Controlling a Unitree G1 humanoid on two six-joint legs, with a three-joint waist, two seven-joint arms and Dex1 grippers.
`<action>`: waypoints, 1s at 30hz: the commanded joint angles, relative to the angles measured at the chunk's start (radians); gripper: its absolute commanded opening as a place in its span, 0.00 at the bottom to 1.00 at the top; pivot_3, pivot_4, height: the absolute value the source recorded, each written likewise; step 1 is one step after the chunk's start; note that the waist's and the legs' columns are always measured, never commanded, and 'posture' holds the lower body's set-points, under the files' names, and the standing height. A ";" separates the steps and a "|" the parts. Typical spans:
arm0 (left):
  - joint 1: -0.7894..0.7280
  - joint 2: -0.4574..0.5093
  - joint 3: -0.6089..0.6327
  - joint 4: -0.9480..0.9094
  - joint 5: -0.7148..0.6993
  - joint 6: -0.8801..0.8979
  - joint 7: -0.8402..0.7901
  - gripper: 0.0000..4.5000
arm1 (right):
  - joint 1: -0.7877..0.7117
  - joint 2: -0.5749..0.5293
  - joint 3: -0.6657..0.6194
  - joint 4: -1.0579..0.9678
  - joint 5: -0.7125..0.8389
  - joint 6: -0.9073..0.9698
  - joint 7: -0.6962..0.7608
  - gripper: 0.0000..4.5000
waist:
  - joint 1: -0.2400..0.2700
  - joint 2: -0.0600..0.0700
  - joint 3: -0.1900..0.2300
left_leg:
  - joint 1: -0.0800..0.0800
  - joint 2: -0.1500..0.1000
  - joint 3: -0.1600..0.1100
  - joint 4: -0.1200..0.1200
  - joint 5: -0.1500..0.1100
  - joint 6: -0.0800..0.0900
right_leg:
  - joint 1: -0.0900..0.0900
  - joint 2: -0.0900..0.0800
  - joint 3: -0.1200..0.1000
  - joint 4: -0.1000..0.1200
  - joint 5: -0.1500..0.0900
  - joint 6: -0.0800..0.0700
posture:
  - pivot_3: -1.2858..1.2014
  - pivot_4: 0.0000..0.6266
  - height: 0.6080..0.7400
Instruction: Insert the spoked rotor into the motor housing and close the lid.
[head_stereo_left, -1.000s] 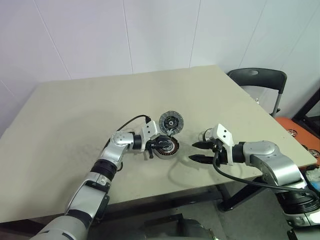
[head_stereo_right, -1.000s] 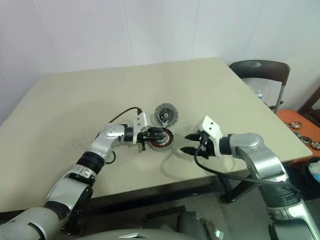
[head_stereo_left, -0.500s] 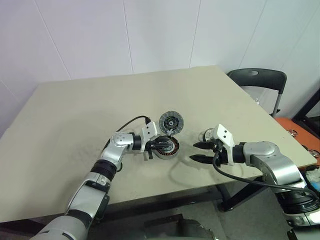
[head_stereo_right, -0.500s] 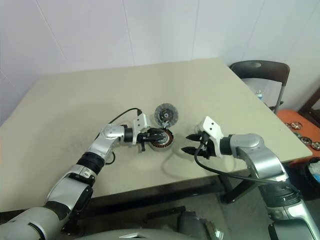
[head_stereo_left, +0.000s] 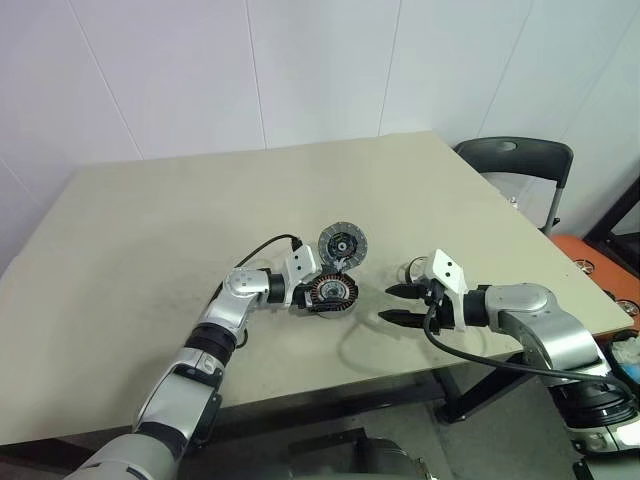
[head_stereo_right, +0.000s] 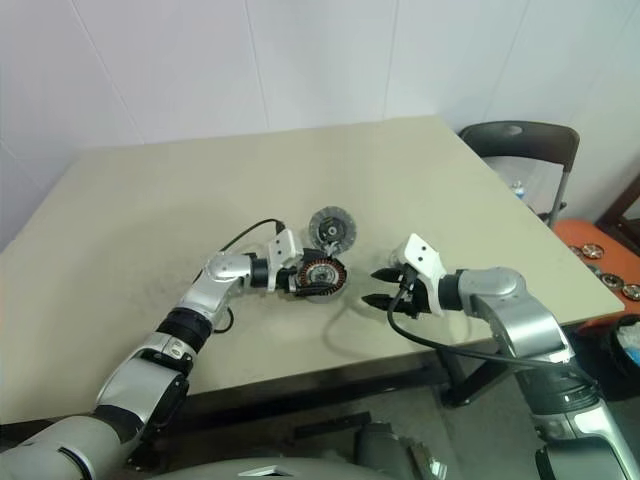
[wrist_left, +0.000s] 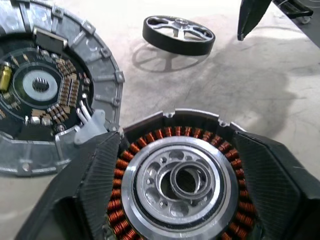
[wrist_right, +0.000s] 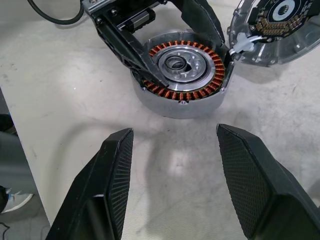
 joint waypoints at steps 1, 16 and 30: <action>-0.013 0.014 0.030 -0.022 -0.010 -0.025 0.025 0.83 | -0.016 0.006 -0.001 -0.001 -0.005 -0.019 -0.004 0.62 | 0.000 0.000 0.000 | 0.000 0.000 0.000 0.000 0.000 0.000 | 0.000 0.000 0.000 0.000 0.000 0.000 | 0.52 0.00 1.00; 0.025 0.022 0.010 -0.041 -0.005 -0.027 0.035 0.83 | -0.049 0.025 0.018 0.031 -0.025 -0.041 -0.004 0.62 | 0.000 0.000 -0.001 | 0.000 0.000 0.000 0.000 0.000 0.000 | 0.000 0.000 0.000 0.000 0.000 0.000 | 0.52 0.00 1.00; 0.017 0.009 -0.008 -0.019 0.043 -0.082 0.090 0.83 | -0.058 0.036 0.009 0.011 -0.020 -0.043 -0.032 0.62 | 0.000 0.000 -0.001 | 0.001 0.000 0.000 0.000 0.000 0.000 | 0.001 0.000 0.000 0.000 0.000 0.000 | 0.52 0.00 1.00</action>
